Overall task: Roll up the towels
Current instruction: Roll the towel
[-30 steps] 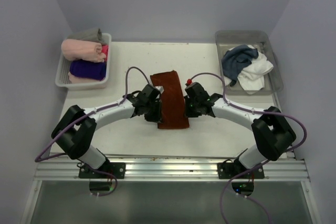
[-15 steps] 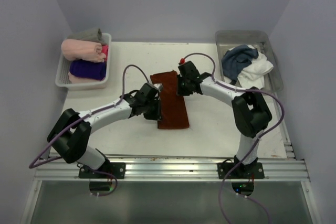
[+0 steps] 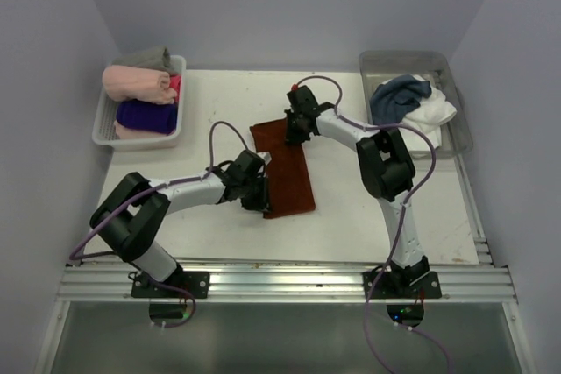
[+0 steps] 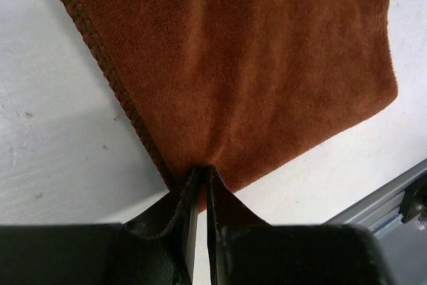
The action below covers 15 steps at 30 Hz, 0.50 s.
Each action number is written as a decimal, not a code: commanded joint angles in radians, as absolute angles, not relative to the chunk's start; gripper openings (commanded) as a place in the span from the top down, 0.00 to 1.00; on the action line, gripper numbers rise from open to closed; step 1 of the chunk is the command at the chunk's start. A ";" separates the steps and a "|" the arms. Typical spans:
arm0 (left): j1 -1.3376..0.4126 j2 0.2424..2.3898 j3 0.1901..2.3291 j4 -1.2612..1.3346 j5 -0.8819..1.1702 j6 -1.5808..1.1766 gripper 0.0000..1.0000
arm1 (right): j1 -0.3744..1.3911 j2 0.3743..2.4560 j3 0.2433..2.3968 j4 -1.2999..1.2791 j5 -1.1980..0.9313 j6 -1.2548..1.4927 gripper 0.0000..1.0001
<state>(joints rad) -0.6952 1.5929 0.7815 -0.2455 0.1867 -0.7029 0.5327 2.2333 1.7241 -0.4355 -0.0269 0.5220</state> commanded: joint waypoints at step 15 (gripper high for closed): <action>-0.660 1.609 0.934 -0.368 0.029 -0.571 0.87 | 0.459 2.287 1.855 -0.506 -0.034 0.523 1.00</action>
<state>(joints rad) -0.6846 1.6505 0.8936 -0.2924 0.0937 -0.6327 0.4717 2.3257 1.8622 -0.4767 -0.0521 0.5274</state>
